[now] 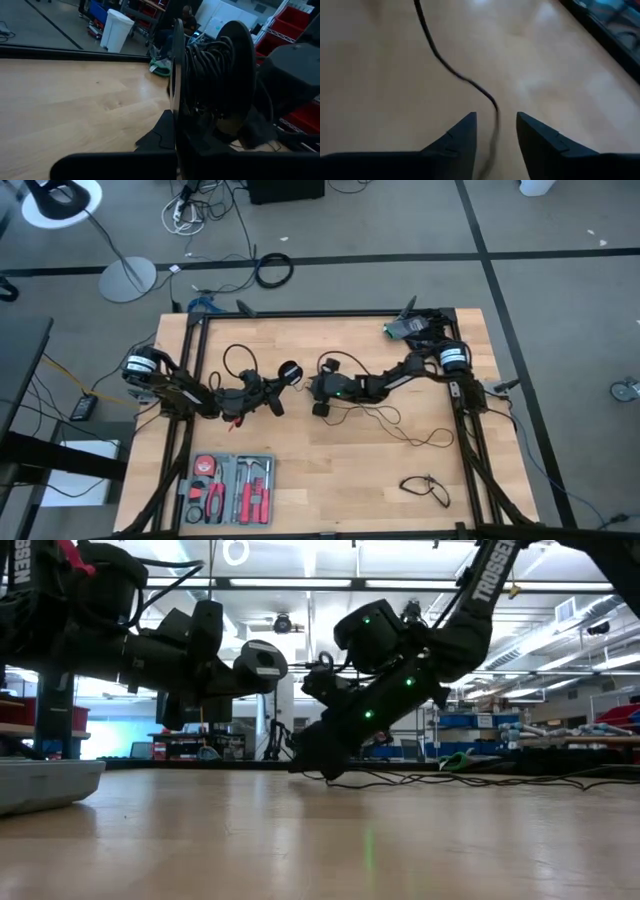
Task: Coil cords
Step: Coil the black wire onto the spool
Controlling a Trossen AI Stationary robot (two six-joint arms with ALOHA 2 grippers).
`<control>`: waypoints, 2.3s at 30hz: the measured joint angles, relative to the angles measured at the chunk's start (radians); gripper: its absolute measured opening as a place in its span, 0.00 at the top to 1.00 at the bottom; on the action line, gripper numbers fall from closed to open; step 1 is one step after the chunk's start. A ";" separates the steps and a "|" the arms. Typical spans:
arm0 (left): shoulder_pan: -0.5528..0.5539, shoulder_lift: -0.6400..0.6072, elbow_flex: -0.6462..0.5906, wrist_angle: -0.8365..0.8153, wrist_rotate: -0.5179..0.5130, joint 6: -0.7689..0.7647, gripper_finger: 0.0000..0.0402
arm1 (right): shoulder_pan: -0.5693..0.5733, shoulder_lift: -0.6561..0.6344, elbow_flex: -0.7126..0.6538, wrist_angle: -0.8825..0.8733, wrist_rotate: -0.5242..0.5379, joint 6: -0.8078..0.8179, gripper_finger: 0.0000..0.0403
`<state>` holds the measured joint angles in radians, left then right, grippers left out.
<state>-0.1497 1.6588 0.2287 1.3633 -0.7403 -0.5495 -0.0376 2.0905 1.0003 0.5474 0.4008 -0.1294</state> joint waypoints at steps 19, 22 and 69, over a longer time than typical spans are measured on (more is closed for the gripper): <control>0.000 0.000 -0.006 -0.027 0.018 0.036 1.00 | 0.027 -0.268 0.009 -0.392 0.160 0.163 1.00; 0.000 0.000 -0.006 -0.059 0.022 0.047 1.00 | 0.050 -0.357 0.010 -0.406 0.199 0.157 1.00; 0.018 0.000 0.080 -0.090 -0.013 0.089 1.00 | 0.108 -0.215 0.123 -0.719 -0.117 0.388 0.93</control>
<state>-0.1322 1.6585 0.3091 1.2732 -0.7530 -0.4607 0.0704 1.8756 1.1229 -0.1720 0.2835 0.2587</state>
